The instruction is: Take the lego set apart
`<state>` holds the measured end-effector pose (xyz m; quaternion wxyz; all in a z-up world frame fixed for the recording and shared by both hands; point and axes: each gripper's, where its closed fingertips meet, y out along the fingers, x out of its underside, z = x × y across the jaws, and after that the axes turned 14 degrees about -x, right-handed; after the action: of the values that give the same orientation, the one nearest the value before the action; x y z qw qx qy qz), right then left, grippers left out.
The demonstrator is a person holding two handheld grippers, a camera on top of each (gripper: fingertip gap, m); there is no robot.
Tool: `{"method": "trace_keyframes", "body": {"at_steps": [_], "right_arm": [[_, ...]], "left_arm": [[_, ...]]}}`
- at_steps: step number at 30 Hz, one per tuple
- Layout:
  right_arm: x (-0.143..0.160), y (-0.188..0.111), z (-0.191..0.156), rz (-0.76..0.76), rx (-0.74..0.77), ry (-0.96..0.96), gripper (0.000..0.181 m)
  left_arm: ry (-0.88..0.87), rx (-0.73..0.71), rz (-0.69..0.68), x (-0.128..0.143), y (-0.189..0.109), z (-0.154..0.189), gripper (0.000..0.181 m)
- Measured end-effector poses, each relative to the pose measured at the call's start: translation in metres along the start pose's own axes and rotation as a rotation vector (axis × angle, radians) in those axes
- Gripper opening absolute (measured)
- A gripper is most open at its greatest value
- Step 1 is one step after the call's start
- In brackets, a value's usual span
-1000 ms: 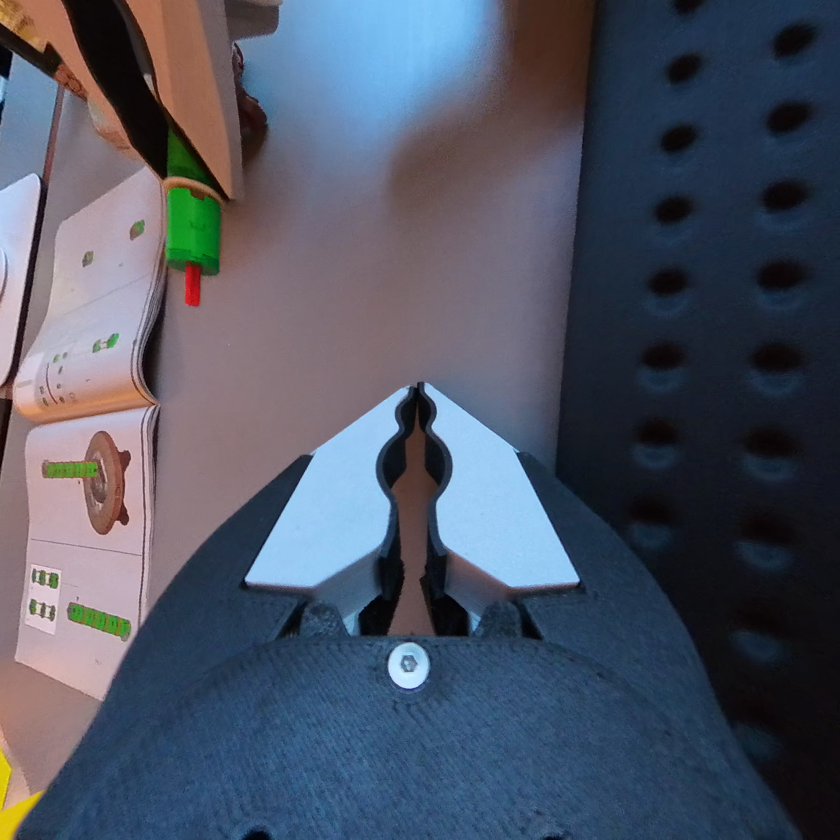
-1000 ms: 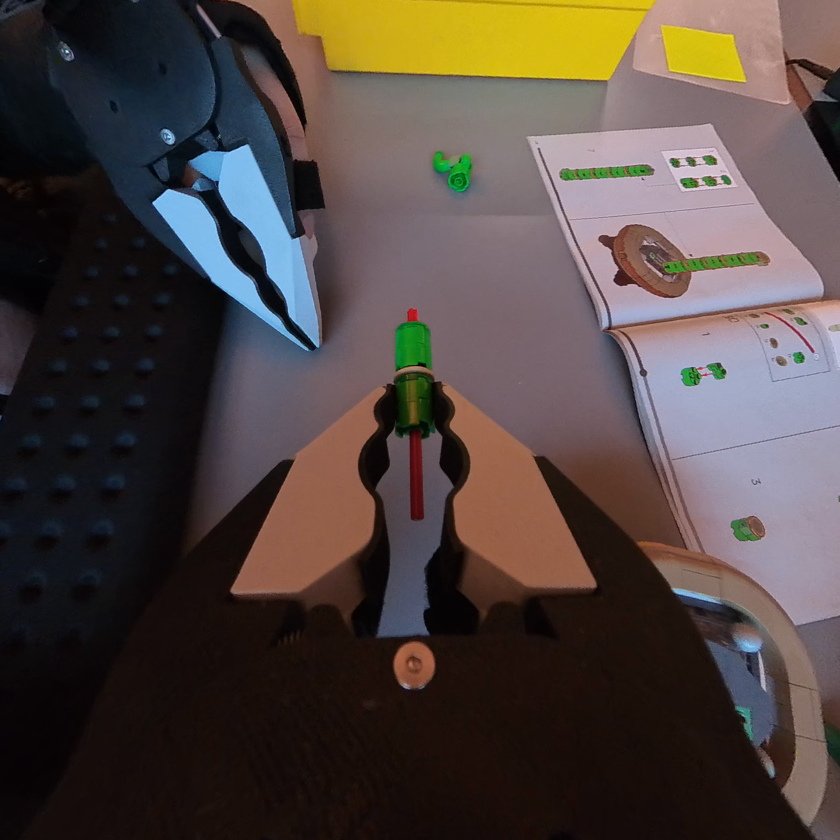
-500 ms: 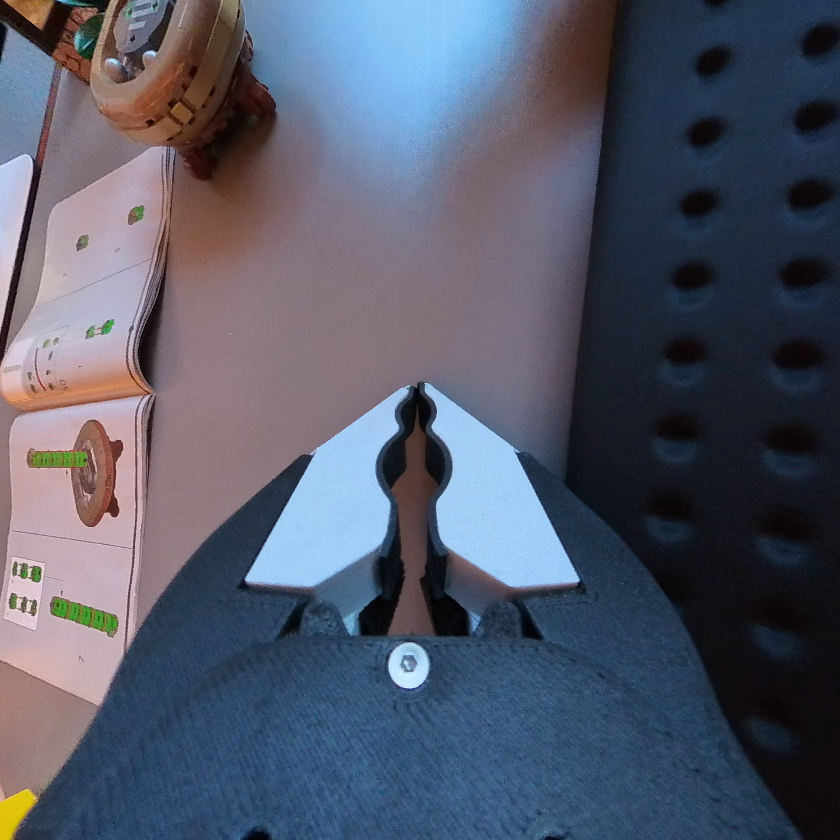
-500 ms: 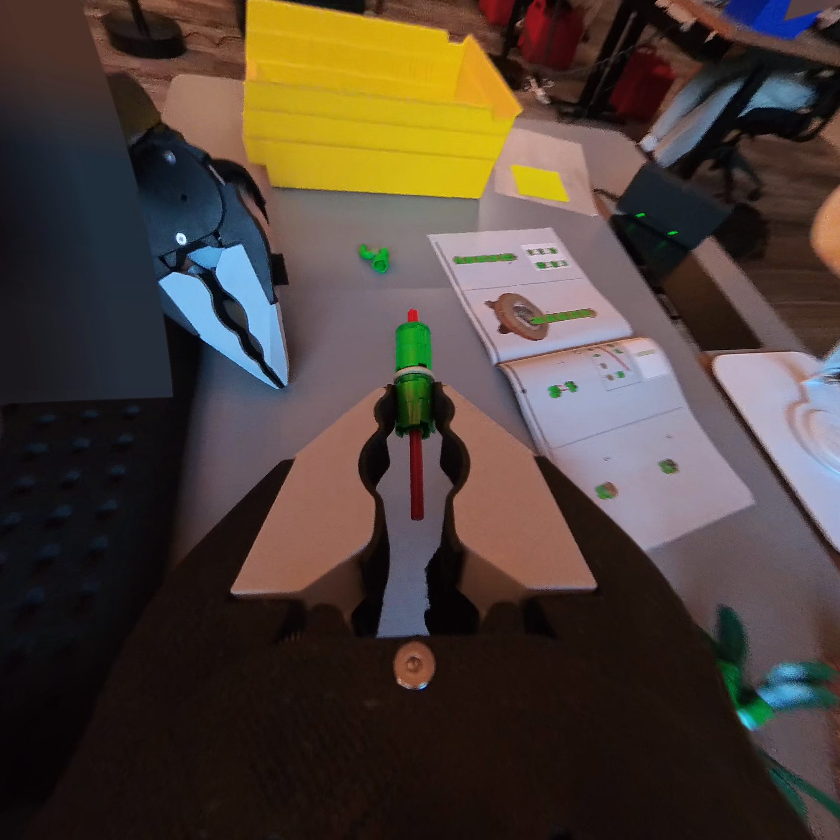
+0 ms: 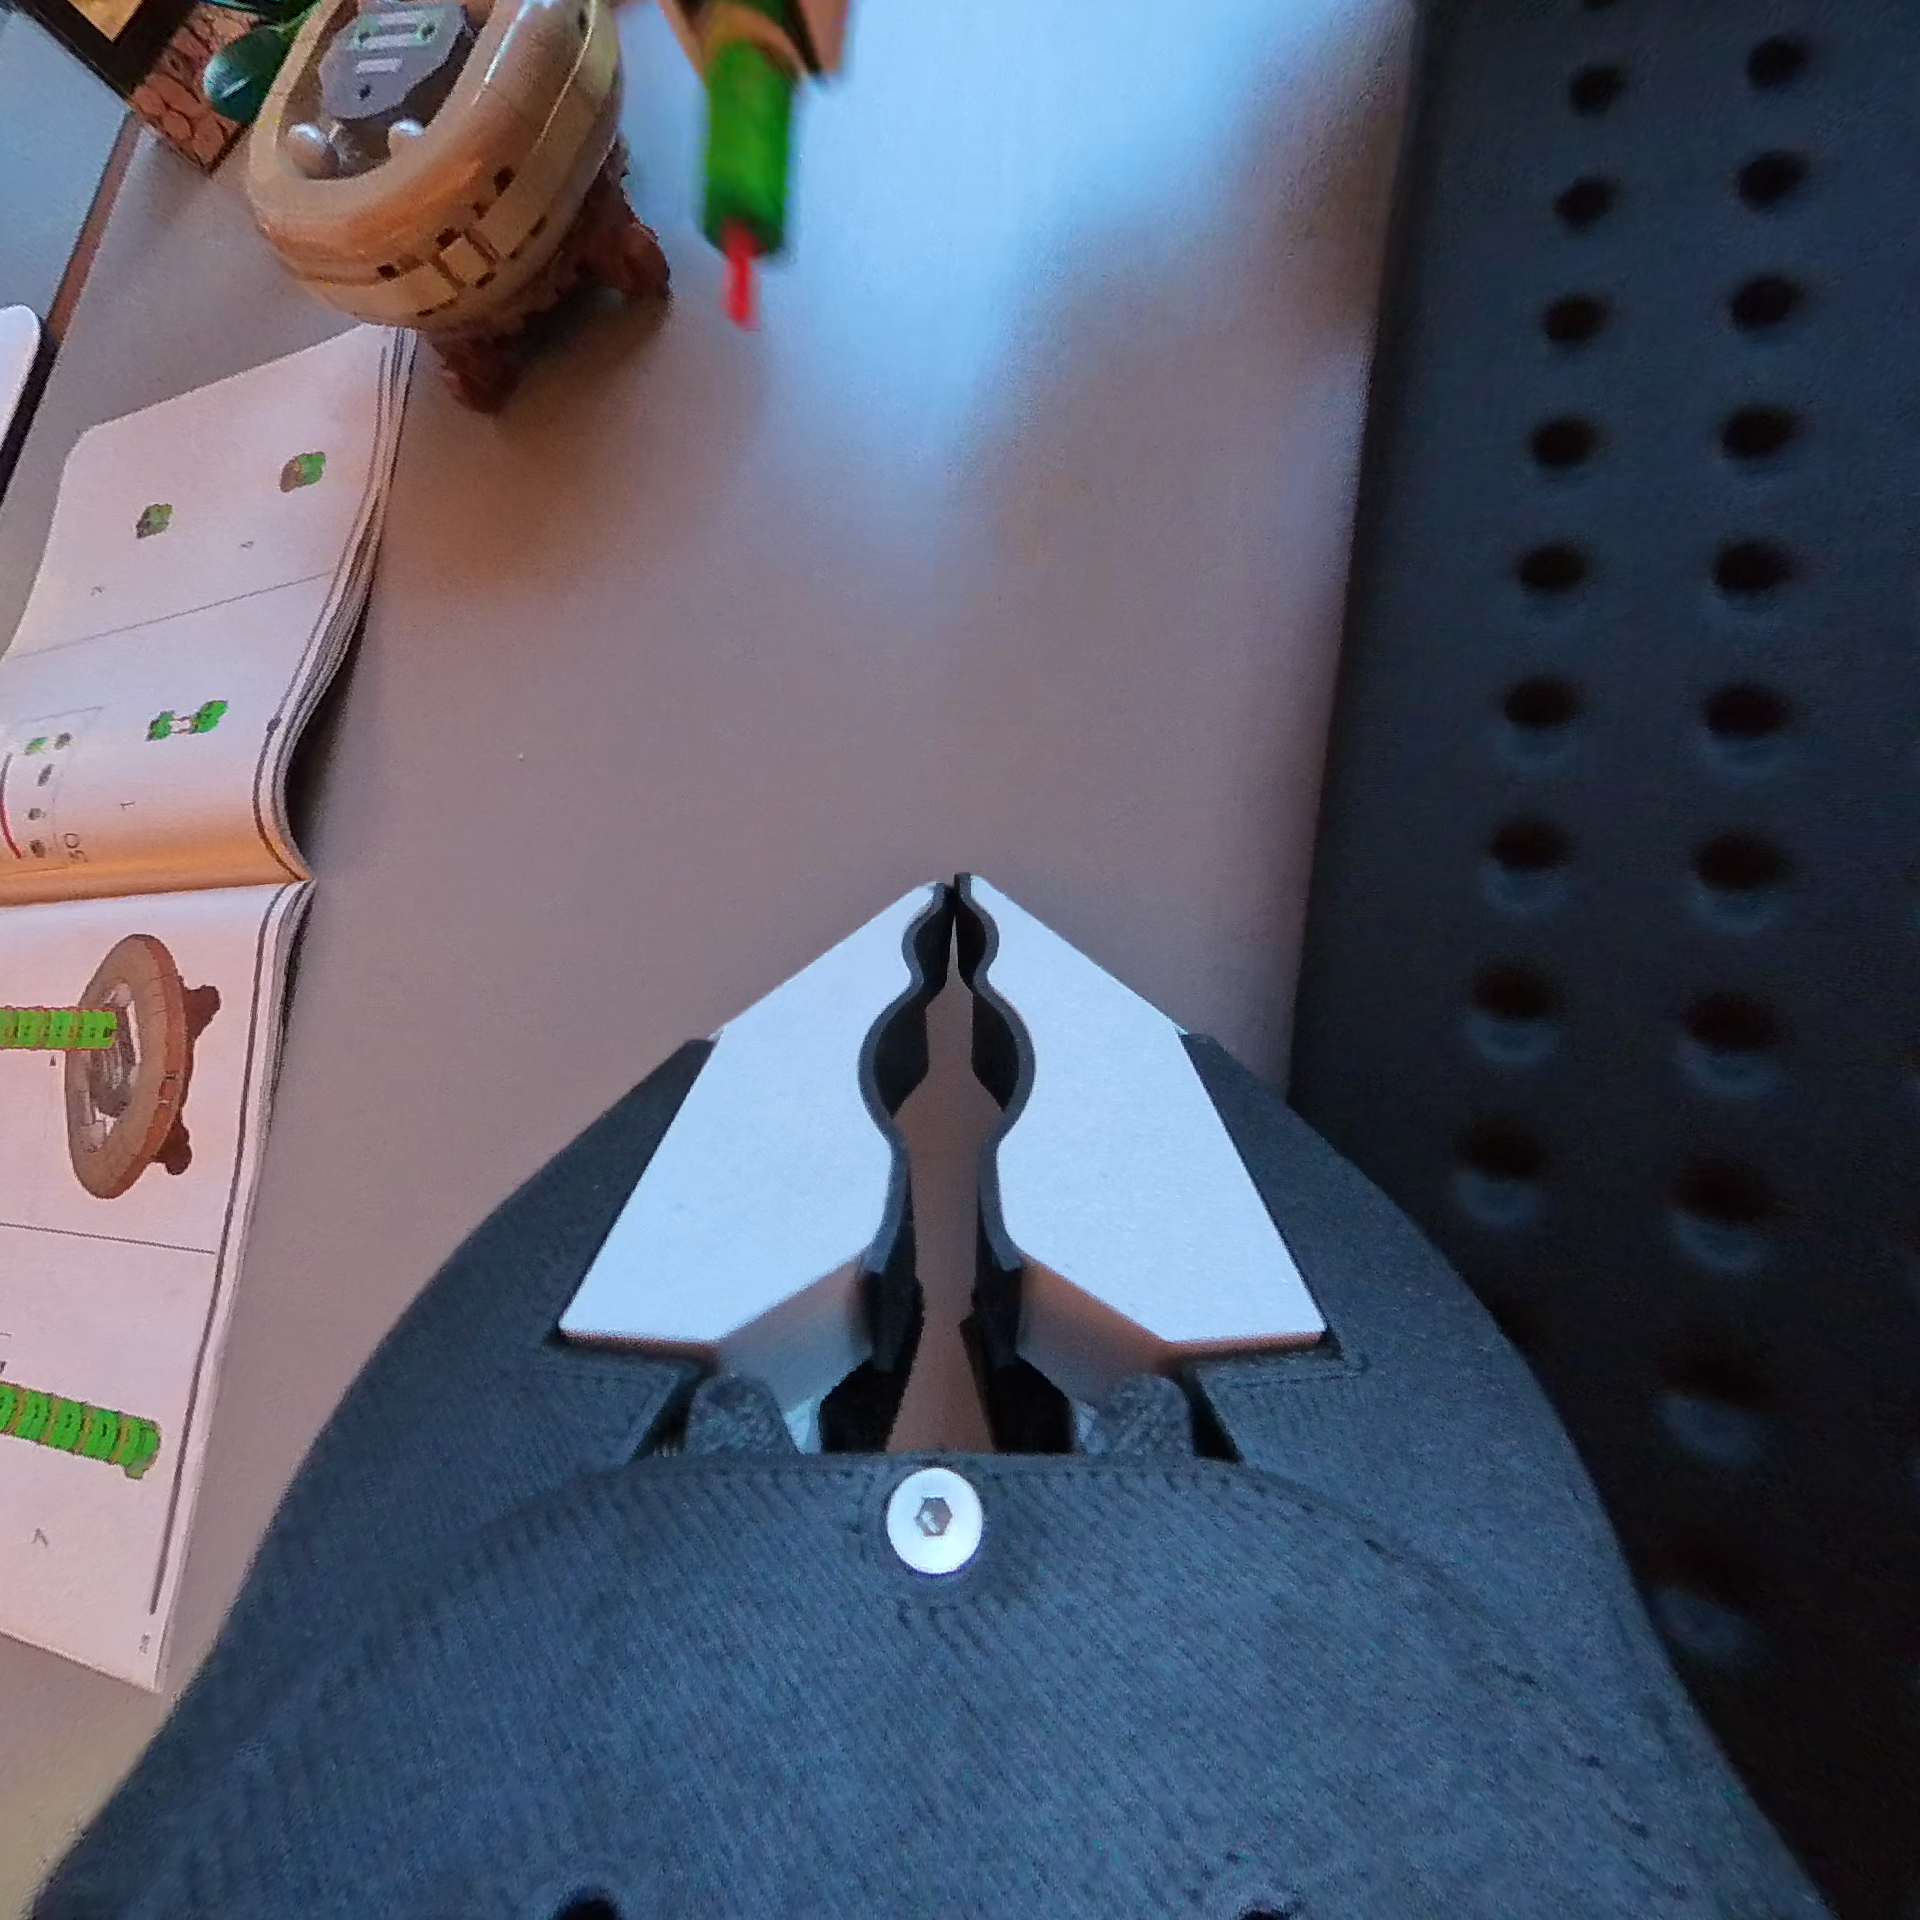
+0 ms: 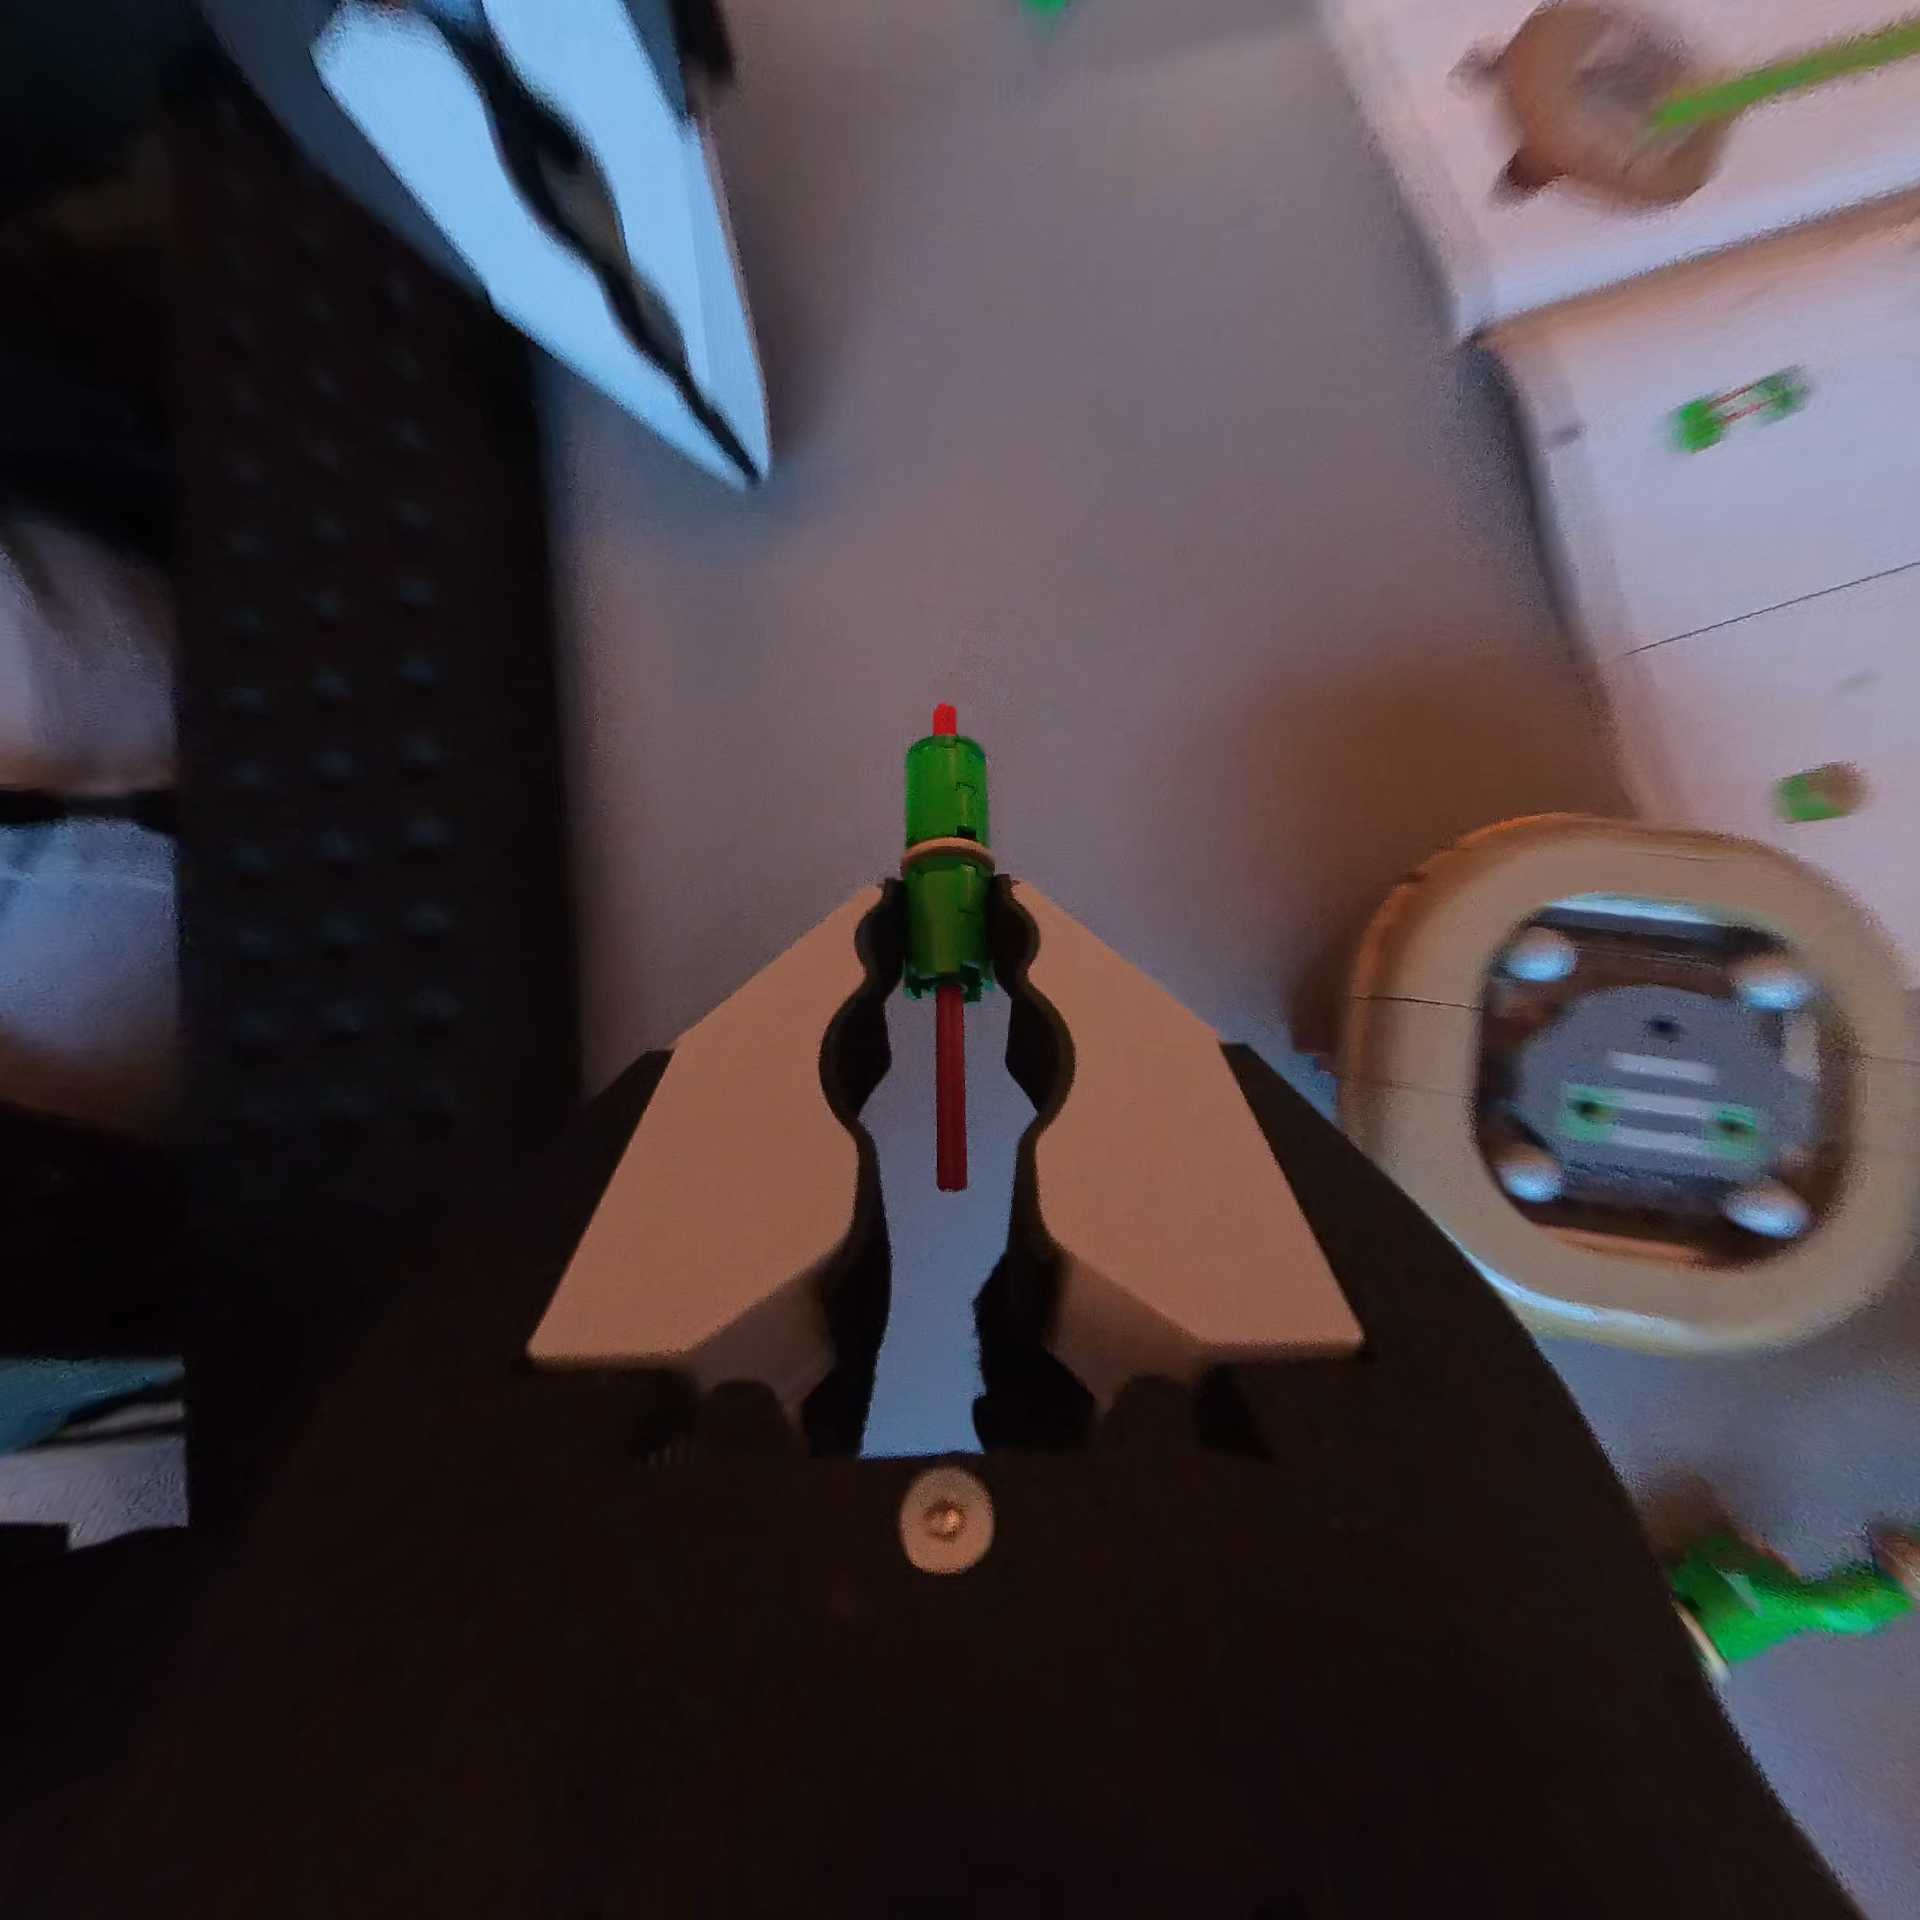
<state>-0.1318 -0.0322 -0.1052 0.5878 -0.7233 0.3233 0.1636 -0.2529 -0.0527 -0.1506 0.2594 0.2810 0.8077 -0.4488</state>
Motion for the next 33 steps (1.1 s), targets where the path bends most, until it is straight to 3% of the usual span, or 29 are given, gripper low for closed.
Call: {"method": "trace_keyframes", "body": {"at_steps": [4,12,17,21,24,27,31,33], "right_arm": [[0.025,0.031,0.001,-0.115,-0.069,0.016,0.016],[0.017,0.04,0.011,-0.061,-0.055,-0.029,0.02],[0.02,0.006,0.007,-0.054,0.018,-0.011,0.03],[0.061,-0.026,-0.035,-0.089,-0.051,0.071,0.031],[0.091,-0.03,-0.069,-0.037,-0.176,0.154,0.03],[0.118,-0.025,-0.081,-0.021,-0.205,0.239,0.028],[0.122,-0.019,-0.081,0.051,-0.194,0.242,0.017],[0.133,-0.016,-0.077,-0.001,-0.166,0.24,0.009]], "left_arm": [[-0.009,-0.009,-0.014,0.004,0.0,-0.004,0.0],[-0.031,-0.059,-0.044,0.013,-0.001,-0.017,0.0],[-0.094,-0.178,0.009,0.007,-0.01,-0.045,0.0],[-0.246,-0.361,0.206,-0.017,-0.044,-0.09,0.0],[-0.349,-0.403,0.346,-0.029,-0.068,-0.108,0.0],[-0.372,-0.411,0.376,-0.031,-0.074,-0.112,0.0],[-0.317,-0.481,0.37,-0.029,-0.078,-0.118,0.0],[-0.305,-0.557,0.395,-0.028,-0.09,-0.128,0.0]]}}
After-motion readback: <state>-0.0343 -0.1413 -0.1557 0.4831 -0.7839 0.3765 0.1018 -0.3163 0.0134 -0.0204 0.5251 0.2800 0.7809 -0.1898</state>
